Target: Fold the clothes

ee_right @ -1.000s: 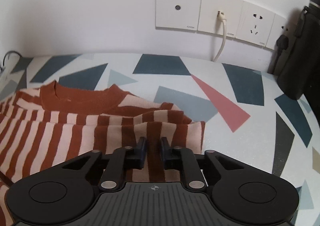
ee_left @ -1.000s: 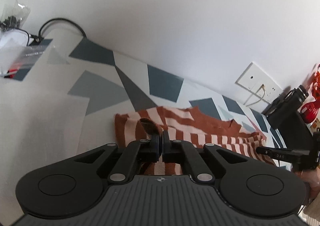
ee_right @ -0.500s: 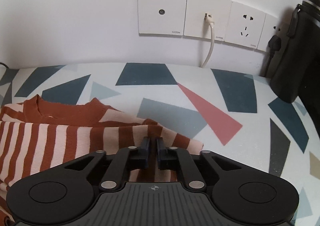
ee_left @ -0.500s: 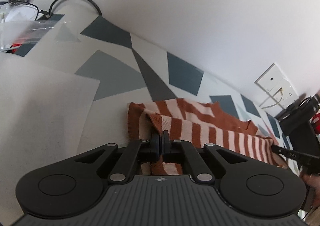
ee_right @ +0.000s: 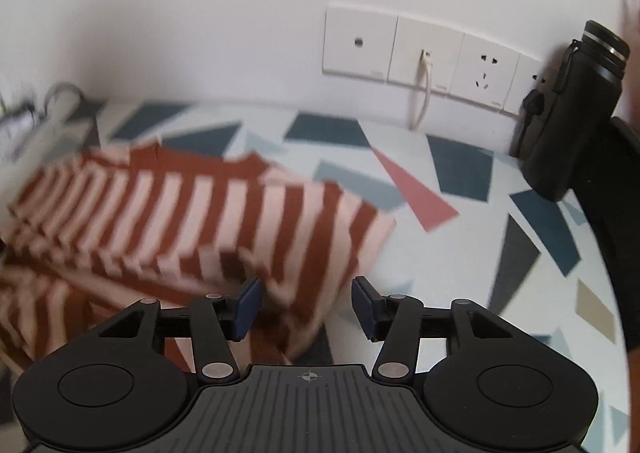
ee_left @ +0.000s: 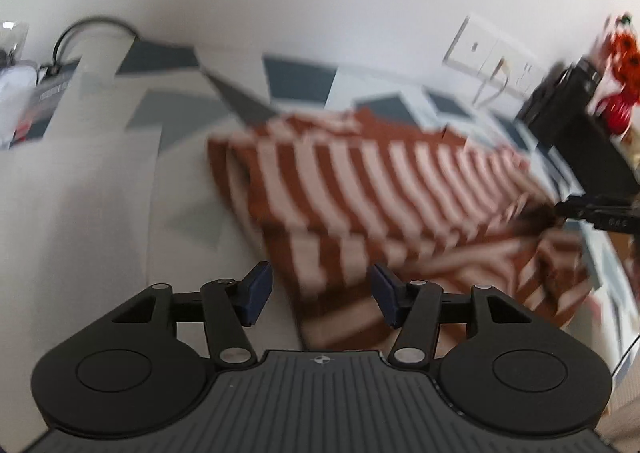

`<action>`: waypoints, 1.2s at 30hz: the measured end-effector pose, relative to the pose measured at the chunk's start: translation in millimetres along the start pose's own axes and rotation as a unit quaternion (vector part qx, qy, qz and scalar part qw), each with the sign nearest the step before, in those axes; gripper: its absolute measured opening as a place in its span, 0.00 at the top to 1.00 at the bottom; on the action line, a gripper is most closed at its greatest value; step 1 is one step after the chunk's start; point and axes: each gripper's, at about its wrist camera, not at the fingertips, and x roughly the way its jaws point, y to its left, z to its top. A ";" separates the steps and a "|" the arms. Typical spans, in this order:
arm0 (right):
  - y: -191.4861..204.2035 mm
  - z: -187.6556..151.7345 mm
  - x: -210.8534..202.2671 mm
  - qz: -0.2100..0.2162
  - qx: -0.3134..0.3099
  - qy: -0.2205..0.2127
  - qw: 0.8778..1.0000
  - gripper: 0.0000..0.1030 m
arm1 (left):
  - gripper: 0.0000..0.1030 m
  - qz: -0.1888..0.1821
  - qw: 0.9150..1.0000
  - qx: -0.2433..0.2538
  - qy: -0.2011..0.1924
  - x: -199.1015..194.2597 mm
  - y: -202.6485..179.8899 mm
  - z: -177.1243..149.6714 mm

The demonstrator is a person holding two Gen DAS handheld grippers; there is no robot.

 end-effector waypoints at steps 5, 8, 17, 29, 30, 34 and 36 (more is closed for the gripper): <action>-12.2 -8.3 14.8 -0.035 0.026 0.027 0.999 0.54 | 0.46 0.010 0.999 -0.026 -0.021 7.2 5.4 -0.4; -28.6 -13.0 16.0 -0.038 0.059 0.028 0.997 0.52 | 0.49 0.029 0.999 -0.004 -0.025 10.6 2.7 1.5; -14.8 -38.2 12.3 -0.060 0.016 0.026 0.998 0.61 | 0.51 0.060 0.997 0.051 -0.020 12.6 -13.2 -4.6; -24.0 -42.6 13.0 -0.061 0.042 0.015 0.997 0.67 | 0.51 0.092 0.991 0.091 -0.027 7.1 -15.2 -15.3; -27.2 -43.3 13.5 -0.059 0.056 0.016 0.997 0.67 | 0.50 0.103 0.989 0.097 -0.030 6.1 -15.3 -15.7; -19.1 -44.6 15.7 -0.069 0.048 0.017 0.996 0.67 | 0.46 0.109 0.988 0.100 -0.035 6.4 -12.6 -16.0; -15.6 -43.9 15.4 -0.066 0.043 0.018 0.997 0.68 | 0.47 0.113 0.987 0.105 -0.042 8.4 -13.2 -14.4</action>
